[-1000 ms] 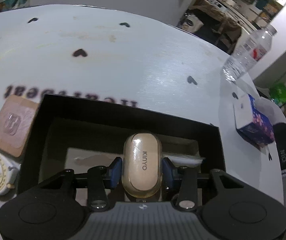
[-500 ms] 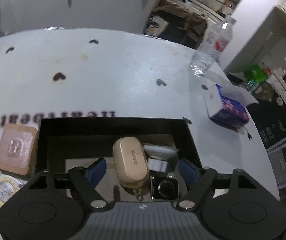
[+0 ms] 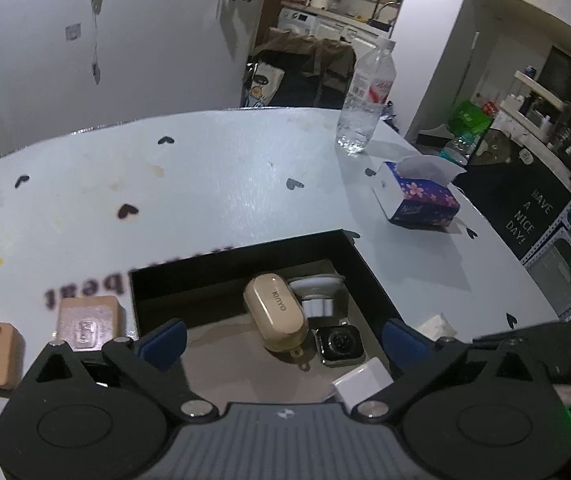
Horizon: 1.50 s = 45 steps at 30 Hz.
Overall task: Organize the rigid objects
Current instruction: 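Move the left gripper back to the round tape measure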
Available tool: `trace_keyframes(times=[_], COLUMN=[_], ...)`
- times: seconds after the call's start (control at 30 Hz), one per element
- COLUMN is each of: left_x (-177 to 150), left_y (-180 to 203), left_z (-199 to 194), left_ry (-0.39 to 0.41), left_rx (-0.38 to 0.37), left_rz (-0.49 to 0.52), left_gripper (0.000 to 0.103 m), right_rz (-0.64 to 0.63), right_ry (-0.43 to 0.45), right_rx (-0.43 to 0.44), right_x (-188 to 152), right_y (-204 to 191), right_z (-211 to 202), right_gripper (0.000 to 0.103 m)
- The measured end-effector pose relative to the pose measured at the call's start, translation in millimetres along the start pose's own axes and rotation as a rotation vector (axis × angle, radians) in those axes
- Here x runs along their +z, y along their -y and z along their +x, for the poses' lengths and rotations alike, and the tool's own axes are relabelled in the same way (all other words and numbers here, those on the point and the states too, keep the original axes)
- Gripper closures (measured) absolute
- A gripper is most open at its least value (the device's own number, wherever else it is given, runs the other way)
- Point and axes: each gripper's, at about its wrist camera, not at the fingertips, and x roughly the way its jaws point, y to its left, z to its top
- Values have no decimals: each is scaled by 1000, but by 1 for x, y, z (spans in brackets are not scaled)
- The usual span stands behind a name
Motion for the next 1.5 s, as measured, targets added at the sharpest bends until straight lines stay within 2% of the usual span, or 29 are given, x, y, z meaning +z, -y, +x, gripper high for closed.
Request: trace_keyframes(times=[0.4,0.57,0.77,0.93,1.17,1.3,1.5], left_x=[-11,-16,-28,-40,-58,-68,-81], left_y=[-9,-25,-60,-89,-119,-124,-116], left_z=[-30,-38,-48,-52,-43,-30,-2], left_ry=[63,84,90,78,18,-18,-54], left_rx=[0,14,61,100,175,190,182], left_rz=[43,6,-100,-146,-153,-106,76], left_gripper=[0,0,0,0,1,8,19], right_rz=[0,5,10,11,11,11,11], right_ry=[4,6,8,8,8,8,8], right_rx=[-8,-6,-4,-4,-5,-5,-4], right_x=[-1,-1,-1,-2,-2,-2,-2], right_y=[-1,0,0,0,1,1,1], right_z=[0,0,0,0,0,0,0], right_gripper=[98,98,98,98,98,98,98])
